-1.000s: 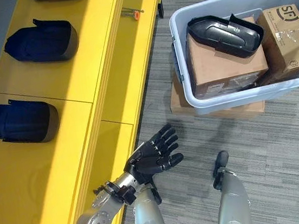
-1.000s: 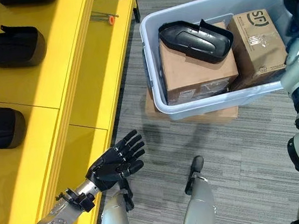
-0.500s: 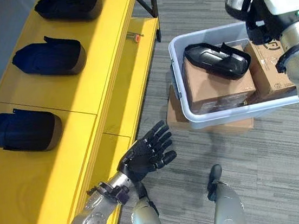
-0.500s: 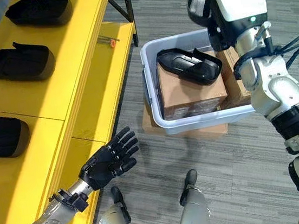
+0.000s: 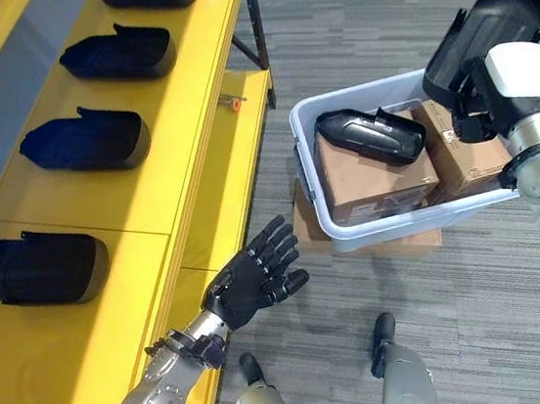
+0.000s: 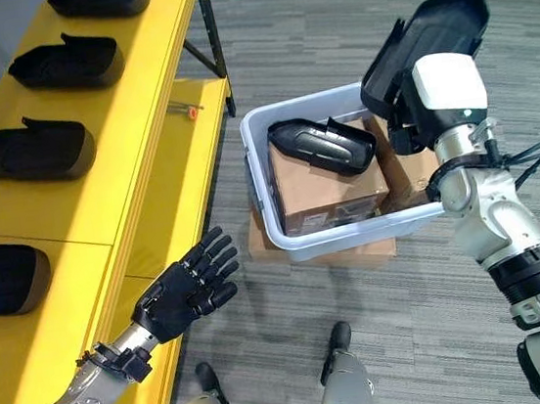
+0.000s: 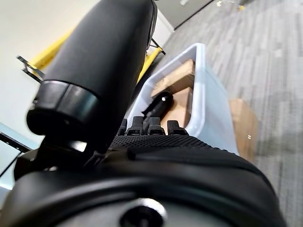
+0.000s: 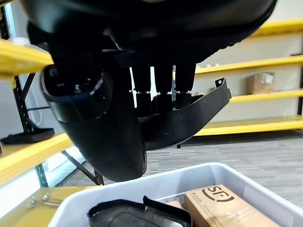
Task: Move parts from the plastic box to the shelf.
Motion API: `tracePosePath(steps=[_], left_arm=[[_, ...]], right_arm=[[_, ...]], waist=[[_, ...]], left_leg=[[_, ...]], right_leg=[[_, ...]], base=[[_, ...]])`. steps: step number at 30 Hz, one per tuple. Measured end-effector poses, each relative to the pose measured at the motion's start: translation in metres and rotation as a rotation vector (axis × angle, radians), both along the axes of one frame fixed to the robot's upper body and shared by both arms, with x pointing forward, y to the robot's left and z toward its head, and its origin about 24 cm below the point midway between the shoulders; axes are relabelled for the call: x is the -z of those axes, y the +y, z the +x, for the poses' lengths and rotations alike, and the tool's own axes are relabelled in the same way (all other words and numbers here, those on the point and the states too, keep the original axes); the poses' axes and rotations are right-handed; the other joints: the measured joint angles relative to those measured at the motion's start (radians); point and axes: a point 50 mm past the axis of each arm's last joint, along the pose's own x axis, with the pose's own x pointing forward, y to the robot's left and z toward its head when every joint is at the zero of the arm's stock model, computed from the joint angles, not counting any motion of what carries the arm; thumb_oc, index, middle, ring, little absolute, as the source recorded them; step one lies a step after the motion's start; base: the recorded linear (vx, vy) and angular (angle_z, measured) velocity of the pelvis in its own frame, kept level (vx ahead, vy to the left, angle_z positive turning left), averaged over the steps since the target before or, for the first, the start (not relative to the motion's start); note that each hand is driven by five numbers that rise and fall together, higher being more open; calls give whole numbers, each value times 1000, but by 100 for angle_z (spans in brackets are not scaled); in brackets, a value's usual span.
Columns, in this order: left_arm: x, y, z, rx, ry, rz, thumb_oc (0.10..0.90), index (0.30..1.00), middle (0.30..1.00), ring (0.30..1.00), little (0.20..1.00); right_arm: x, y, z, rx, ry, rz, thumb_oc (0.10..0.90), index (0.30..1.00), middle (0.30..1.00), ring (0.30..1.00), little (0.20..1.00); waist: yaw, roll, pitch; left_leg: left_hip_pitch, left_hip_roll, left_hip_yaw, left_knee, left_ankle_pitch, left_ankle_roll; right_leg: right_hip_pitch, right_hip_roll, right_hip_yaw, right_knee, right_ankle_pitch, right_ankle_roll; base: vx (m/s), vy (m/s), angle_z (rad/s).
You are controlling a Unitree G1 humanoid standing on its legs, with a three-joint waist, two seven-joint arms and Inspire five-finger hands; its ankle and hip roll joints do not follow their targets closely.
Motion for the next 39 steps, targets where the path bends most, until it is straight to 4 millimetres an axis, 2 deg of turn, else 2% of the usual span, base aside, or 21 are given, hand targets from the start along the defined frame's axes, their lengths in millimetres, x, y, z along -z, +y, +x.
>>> tracePosePath(steps=[5,10,14,16,17,18,19,22,25,26,27,29,30,31,32,33,34,35,37,38,39], left_arm=[[4,-2,-3,-3,11,-9,900,1000,1000,1000,1000],[12,0,-9,-4,42,21,900,1000,1000,1000,1000],[20,-1,-16,42,96,21,900,1000,1000,1000,1000],[24,-4,-20,88,108,35,900,1000,1000,1000,1000],[25,-9,-22,142,109,47,900,1000,1000,1000,1000],[28,-12,-26,179,123,41,900,1000,1000,1000,1000],[29,-15,-28,200,137,41,900,1000,1000,1000,1000],[33,-19,-33,267,177,64,900,1000,1000,1000,1000],[33,-18,-32,269,172,92,900,1000,1000,1000,1000],[34,-18,-33,268,174,98,900,1000,1000,1000,1000],[35,-17,-34,270,177,104,900,1000,1000,1000,1000],[33,-19,-31,296,156,113,900,1000,1000,1000,1000],[33,-23,-32,330,145,111,900,1000,1000,1000,1000],[32,-22,-33,372,137,117,900,1000,1000,1000,1000],[32,-20,-34,394,141,131,900,1000,1000,1000,1000],[33,-20,-36,408,147,137,900,1000,1000,1000,1000],[33,-21,-36,418,145,136,900,1000,1000,1000,1000],[31,-24,-34,430,130,124,900,1000,1000,1000,1000],[27,-31,-29,456,103,124,900,1000,1000,1000,1000],[24,-34,-26,468,88,124,900,1000,1000,1000,1000],[16,-38,-16,479,48,140,900,1000,1000,1000,1000]], right_arm=[[23,20,-10,-124,56,23,400,300,300,300,300],[21,44,-20,-254,37,16,400,300,300,300,300],[22,60,-33,-347,26,10,400,300,300,300,300],[24,62,-43,-367,22,17,400,300,300,300,300],[28,58,-54,-358,24,27,400,300,300,300,300],[29,57,-58,-357,29,24,400,300,300,300,300],[29,56,-59,-355,29,25,400,300,300,300,300],[32,58,-60,-371,34,26,400,300,300,300,300],[32,60,-60,-389,43,22,400,300,300,300,300],[33,61,-60,-396,49,21,400,300,300,300,300],[33,63,-61,-411,55,17,400,300,300,300,300],[33,60,-61,-405,63,-1,400,300,300,300,300],[32,55,-63,-392,77,-25,400,300,300,300,300],[36,52,-65,-384,87,-9,400,300,300,300,300],[38,52,-66,-397,98,-9,400,300,300,300,300],[38,54,-68,-418,100,-17,400,300,300,300,300],[36,55,-69,-441,91,-27,400,300,300,300,300],[35,56,-70,-459,85,-36,400,300,300,300,300],[35,55,-70,-454,89,-42,400,300,300,300,300],[34,54,-70,-449,88,-46,400,300,300,300,300],[28,54,-68,-449,67,-50,400,300,300,300,300]], waist=[[0,4,-89],[4,10,-135],[3,8,-196],[-14,14,-204],[-56,15,-219],[-61,17,-232],[-53,19,-234],[-13,30,-238],[-9,32,-237],[1,33,-237],[7,36,-235],[-35,35,-227],[-41,49,-223],[-38,38,-211],[-37,9,-202],[-37,-8,-203],[-56,-22,-202],[-93,-32,-198],[-125,-43,-193],[-135,-42,-194],[-150,-35,-201]], left_leg=[[0,1,7,-5,-1,0],[10,-3,-19,-19,-1,-1],[-24,-8,-82,-23,-1,0],[-48,-15,-154,-27,6,15],[-95,-34,-255,-49,21,62],[-109,-49,-304,-75,30,89],[-112,-55,-326,-81,33,110],[-152,-75,-393,-36,41,144],[-186,-97,-450,-24,60,161],[-190,-99,-452,-23,73,169],[-212,-105,-448,-17,125,190],[-266,-124,-398,-42,256,267],[-250,-106,-315,-85,220,389],[-251,-75,-216,-38,86,308],[-254,-66,-197,61,27,224],[-253,-65,-204,146,-7,185],[-242,-55,-210,218,-48,149],[-194,-30,-221,291,-84,107],[-110,1,-238,334,-85,98],[-71,-1,-237,311,-50,98],[-31,-15,-228,211,-87,62]], right_leg=[[10,5,-6,-24,8,1],[60,5,-23,-68,18,5],[87,8,-27,-83,2,33],[116,37,38,-66,-47,56],[122,97,189,-36,-130,50],[119,119,245,-16,-172,41],[119,129,263,-4,-191,36],[108,128,251,74,-252,31],[73,128,270,175,-330,30],[64,128,267,205,-348,25],[59,131,248,244,-372,15],[60,148,233,262,-406,-33],[66,140,182,270,-406,-46],[65,124,134,298,-417,-66],[60,97,135,308,-427,-83],[51,81,144,310,-423,-79],[42,62,149,306,-416,-80],[35,46,151,299,-395,-63],[28,37,161,301,-385,-48],[14,39,168,312,-384,-44],[-44,33,229,324,-361,-10]], base=[[-48,85,1],[15,44,18],[40,2,42],[41,-48,119],[51,-78,197],[35,-74,183],[25,-90,110],[-37,-87,57],[-52,-81,66],[-87,-68,52],[-125,-40,85],[-127,-2,145],[-159,60,144],[-216,115,92],[-207,152,46],[-176,163,7],[-178,213,4],[-140,179,9],[-183,329,3],[-248,502,-15],[-246,497,-17]])
